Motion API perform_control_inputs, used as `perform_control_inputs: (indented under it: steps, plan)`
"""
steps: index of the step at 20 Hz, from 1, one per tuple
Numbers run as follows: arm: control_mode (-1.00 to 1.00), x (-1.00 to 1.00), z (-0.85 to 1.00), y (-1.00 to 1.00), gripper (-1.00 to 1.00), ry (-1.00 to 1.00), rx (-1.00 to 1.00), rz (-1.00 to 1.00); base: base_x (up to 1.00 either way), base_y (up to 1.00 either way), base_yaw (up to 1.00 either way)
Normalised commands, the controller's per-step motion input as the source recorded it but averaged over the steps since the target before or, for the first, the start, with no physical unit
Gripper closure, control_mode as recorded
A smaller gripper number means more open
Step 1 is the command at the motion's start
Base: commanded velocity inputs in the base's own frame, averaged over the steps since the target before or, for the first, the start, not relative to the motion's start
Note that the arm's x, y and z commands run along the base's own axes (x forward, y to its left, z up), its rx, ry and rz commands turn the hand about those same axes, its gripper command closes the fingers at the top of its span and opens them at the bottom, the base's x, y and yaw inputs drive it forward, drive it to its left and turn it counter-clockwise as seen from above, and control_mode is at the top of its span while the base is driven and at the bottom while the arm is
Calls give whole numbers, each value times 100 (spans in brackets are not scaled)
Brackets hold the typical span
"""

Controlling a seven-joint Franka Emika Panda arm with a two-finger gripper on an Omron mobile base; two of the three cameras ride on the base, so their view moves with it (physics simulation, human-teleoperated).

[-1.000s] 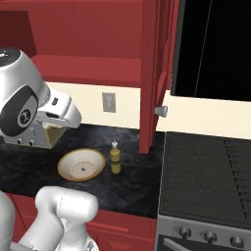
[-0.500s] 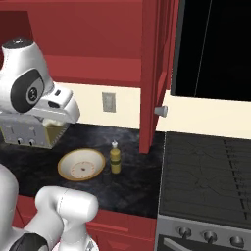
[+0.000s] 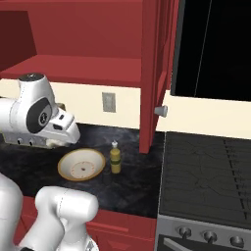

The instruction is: Retrieve the bottle and the shaker from the cabinet and place them next to the mixing bowl on the counter. Then add garlic from the fridge to the mixing bowl.

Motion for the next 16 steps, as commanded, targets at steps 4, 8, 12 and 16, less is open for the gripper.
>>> perform_control_inputs:
  steps: [4,8,12,16]
  plan:
    - [-100,49,-79,4,100,15,-1,-1,0,0,0]
    - [-100,64,-33,0,100,14,-5,-15,0,0,0]
    - [-100,63,-28,0,100,0,-2,-7,0,0,0]
    - [-100,69,-56,0,100,1,0,-7,0,0,0]
